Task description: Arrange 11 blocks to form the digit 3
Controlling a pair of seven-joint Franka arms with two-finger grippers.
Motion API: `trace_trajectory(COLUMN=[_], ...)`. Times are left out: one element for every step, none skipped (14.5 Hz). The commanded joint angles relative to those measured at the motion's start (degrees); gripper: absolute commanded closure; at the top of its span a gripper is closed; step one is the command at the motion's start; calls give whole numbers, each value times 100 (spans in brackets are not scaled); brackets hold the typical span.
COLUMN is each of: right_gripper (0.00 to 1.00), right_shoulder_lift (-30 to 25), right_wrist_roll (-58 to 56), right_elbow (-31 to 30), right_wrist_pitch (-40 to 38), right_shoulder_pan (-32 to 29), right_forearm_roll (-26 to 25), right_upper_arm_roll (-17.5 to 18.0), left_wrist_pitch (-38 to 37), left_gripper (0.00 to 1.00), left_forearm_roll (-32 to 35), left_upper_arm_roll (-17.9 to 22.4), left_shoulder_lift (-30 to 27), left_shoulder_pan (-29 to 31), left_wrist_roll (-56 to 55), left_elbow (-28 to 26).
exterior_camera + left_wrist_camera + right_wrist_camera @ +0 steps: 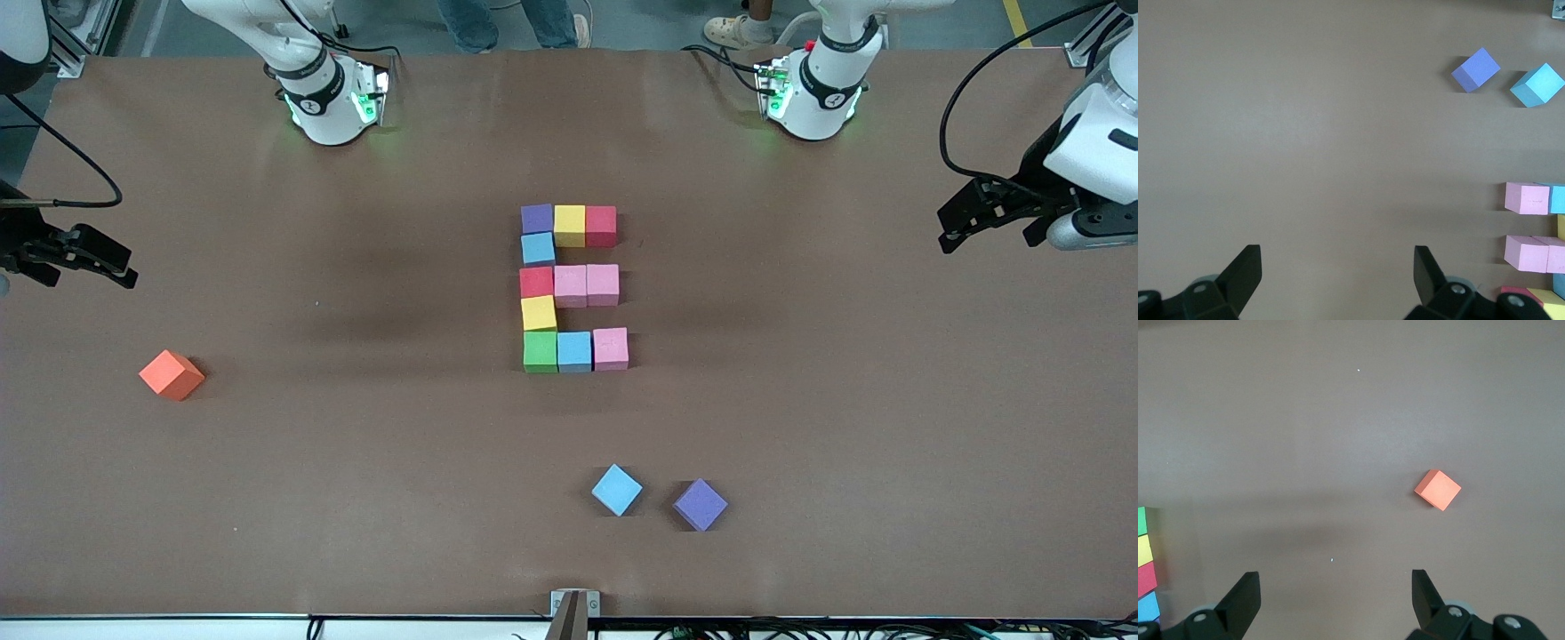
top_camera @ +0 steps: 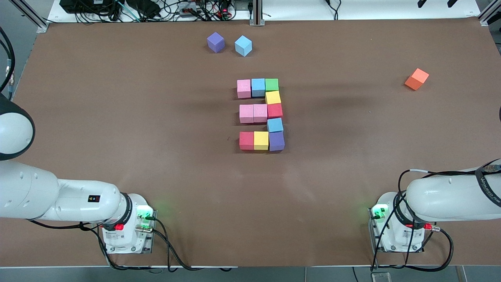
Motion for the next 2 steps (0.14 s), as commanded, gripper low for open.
trace_trajectory(right_gripper=[0, 0], right_shoulder_lift=[-188, -188], right_wrist_roll=[-24, -15], right_elbow=[-214, -214], right_wrist_pitch=[73, 73], right_shoulder_pan=[-21, -21], right_forearm_roll=[-72, -72], right_upper_arm_roll=[19, 19], left_wrist_pitch=[-200, -209], left_gripper=[0, 0], left_forearm_roll=[-38, -12], left_upper_arm_roll=[208, 209], left_shoulder_lift=[185, 185], left_shoulder_pan=[-213, -231], left_wrist_roll=[157, 148], left_elbow=[319, 320])
